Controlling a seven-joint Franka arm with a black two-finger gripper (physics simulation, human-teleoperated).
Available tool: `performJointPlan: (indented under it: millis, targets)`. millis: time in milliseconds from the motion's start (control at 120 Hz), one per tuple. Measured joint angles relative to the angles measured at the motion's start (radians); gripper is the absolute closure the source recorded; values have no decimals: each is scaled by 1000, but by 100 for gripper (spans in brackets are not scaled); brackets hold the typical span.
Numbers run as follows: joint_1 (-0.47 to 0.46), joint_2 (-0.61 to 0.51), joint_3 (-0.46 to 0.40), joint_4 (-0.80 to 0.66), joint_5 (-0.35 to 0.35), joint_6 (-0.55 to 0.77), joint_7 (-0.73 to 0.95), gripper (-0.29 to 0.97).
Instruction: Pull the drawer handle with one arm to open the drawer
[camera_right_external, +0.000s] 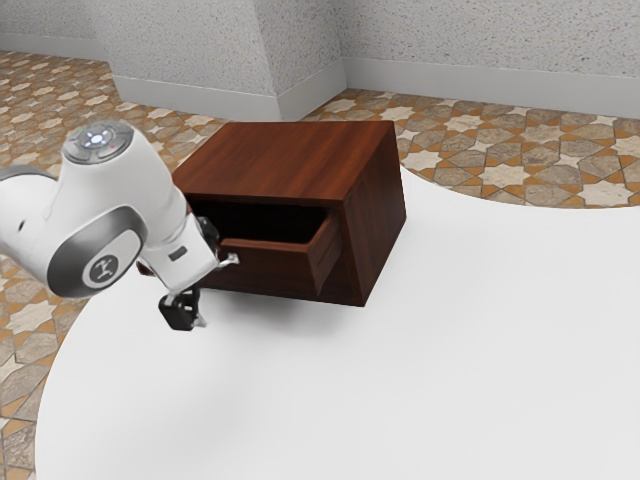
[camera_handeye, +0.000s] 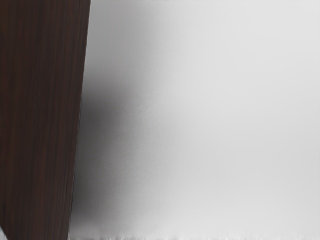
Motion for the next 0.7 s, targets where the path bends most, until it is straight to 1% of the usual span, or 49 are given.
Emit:
performJointPlan:
  millis: [125,225,283,333,383,450,508,567,583,608,642,675,700]
  targets:
    - [-22,-14,17,-13,-1,-3,1,1]
    - [-26,-54,19,-48,-7,-5,2,2]
    - [-28,-77,20,-66,-9,-5,2,5]
    - [-29,-96,20,-78,-11,-5,1,11]
    - [-31,-115,20,-92,-11,-5,0,14]
    - [-32,-139,21,-106,-13,-6,0,23]
    - [-36,-156,21,-115,-11,-6,-1,25]
    - [-38,-174,22,-121,-6,-8,-2,37]
    - [-38,-179,22,-122,-3,-8,-2,38]
    - [-43,-185,21,-123,3,-9,-2,44]
    - [-47,-191,21,-125,11,-11,-3,42]
    - [-48,-195,22,-129,15,-15,-2,34]
    - [-44,-200,22,-132,16,-17,-2,33]
